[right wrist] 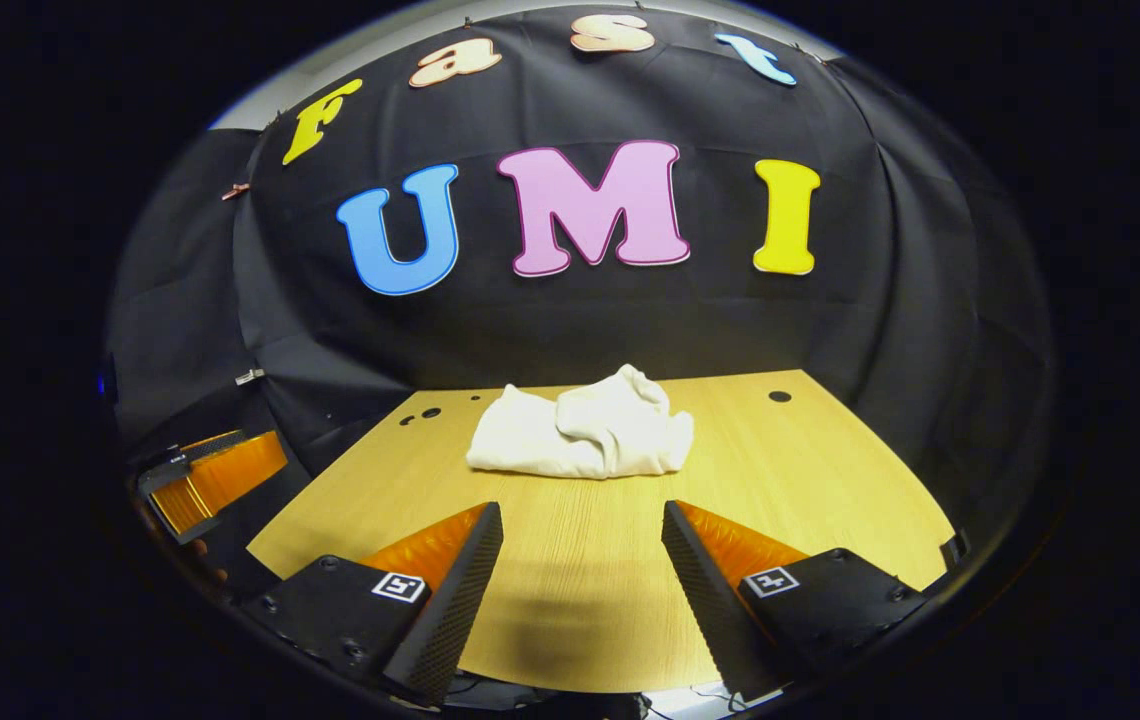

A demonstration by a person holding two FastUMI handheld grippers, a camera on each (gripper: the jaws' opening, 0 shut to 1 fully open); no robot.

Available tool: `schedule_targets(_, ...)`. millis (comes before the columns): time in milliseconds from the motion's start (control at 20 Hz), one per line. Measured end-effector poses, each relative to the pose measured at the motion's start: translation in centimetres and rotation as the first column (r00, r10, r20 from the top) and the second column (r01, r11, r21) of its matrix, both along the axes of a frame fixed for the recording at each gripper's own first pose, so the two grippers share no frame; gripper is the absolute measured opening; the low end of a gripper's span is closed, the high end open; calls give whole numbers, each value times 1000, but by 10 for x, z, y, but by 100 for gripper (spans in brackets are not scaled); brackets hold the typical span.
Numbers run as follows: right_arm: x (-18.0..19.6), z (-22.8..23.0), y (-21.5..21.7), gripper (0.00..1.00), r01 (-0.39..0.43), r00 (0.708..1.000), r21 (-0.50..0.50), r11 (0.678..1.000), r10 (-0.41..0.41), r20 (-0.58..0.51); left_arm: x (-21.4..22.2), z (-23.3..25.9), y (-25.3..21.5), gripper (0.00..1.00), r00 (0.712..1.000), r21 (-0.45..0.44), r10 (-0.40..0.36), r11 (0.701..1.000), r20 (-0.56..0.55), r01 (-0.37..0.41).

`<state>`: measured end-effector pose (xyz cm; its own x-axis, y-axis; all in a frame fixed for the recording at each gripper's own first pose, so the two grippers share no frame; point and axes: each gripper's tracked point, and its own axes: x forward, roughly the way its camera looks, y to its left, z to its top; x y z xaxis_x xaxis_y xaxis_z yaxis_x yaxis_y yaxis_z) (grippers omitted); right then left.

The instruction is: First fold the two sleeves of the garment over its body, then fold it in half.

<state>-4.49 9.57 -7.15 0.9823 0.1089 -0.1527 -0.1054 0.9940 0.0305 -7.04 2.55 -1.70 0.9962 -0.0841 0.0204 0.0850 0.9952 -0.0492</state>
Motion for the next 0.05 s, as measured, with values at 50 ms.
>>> schedule_targets(50, 0, -2, 2, 98, -3, 1000, -5, 1000, 3, -7, 1, -1, 0, 98, 1000, 4, -3, 1000, -2, 3)
